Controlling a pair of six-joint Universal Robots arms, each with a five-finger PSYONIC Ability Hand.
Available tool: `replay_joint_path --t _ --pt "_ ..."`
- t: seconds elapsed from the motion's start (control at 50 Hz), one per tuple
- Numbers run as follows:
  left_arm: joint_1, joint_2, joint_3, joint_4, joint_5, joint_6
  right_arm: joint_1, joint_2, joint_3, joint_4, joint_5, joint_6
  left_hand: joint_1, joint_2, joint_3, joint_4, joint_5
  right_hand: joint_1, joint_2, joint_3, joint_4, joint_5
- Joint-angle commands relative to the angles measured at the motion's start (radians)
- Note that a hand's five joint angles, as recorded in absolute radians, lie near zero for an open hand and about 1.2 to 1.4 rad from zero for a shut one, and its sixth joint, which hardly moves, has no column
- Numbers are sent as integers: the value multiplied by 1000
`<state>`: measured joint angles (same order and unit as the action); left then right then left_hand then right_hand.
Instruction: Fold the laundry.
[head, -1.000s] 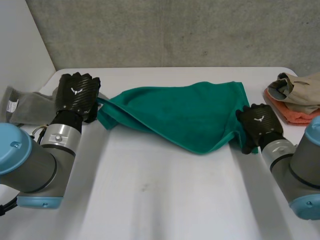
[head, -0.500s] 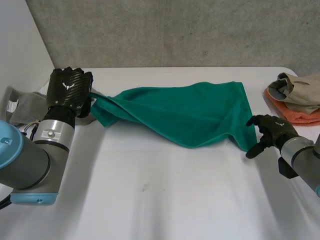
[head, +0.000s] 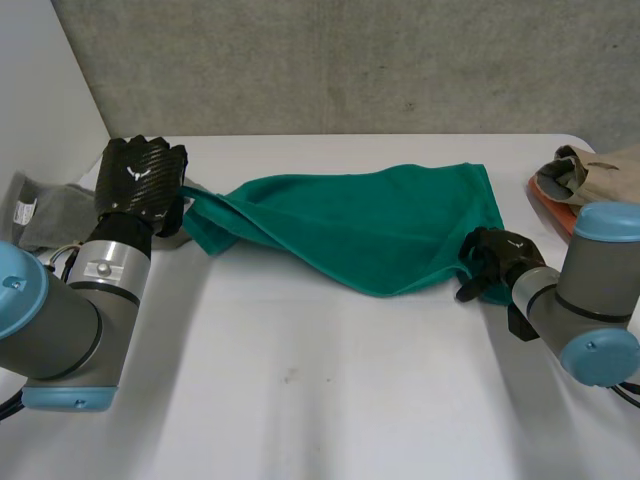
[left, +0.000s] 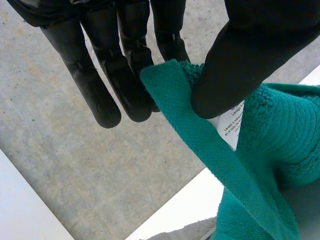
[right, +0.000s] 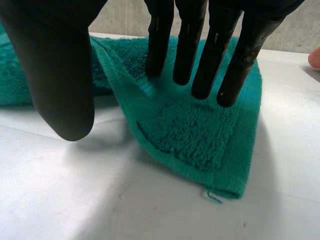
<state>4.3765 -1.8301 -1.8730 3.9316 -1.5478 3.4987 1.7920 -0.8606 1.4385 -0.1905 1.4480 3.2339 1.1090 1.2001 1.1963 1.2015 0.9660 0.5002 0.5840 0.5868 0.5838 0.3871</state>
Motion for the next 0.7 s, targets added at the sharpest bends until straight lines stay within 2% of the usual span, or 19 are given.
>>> replay_joint_path --t 0.02,0.04,0.16,0.24,0.3,0.32,0.34,0.36,0.44,0.56,0.64,0.7 --pt "0 0 0 0 0 0 7 51 -63 -30 54 -3 287 196 200 195 256 813 729 726 730 752" --pt "0 0 0 0 0 0 7 49 -66 -36 58 -6 287 196 200 195 256 895 811 809 812 834" --pt "-2 11 -6 -34 -2 11 -5 -41 -58 -32 51 -38 287 196 200 195 256 896 812 809 812 835" --pt "8 61 -15 -145 0 13 -8 -159 -14 31 16 -210 287 196 200 195 256 896 812 809 812 835" --pt "11 97 -17 -237 2 22 -39 -241 52 140 -18 -487 287 196 200 195 256 896 812 809 812 835" --pt "11 121 -18 -308 2 35 -49 -260 72 169 -23 -567 287 196 200 195 256 896 812 809 812 835" --pt "11 135 -20 -343 2 43 -63 -280 91 196 -23 -644 287 196 200 195 256 896 812 809 812 835" --pt "11 149 -21 -380 2 55 -87 -320 133 253 -12 -786 287 196 200 195 256 896 812 809 812 835" --pt "21 219 -47 -573 2 146 -126 -443 250 374 14 -1066 287 196 200 195 256 896 812 809 812 835" --pt "35 314 -124 -858 5 371 -177 -613 376 523 65 -1236 287 196 200 195 256 896 812 809 812 835" --pt "37 351 -161 -946 5 459 -226 -678 424 605 39 -1270 287 196 200 195 256 896 812 809 812 835" --pt "34 356 -163 -936 5 467 -243 -679 442 611 3 -1272 287 196 200 195 256 896 812 809 812 835"
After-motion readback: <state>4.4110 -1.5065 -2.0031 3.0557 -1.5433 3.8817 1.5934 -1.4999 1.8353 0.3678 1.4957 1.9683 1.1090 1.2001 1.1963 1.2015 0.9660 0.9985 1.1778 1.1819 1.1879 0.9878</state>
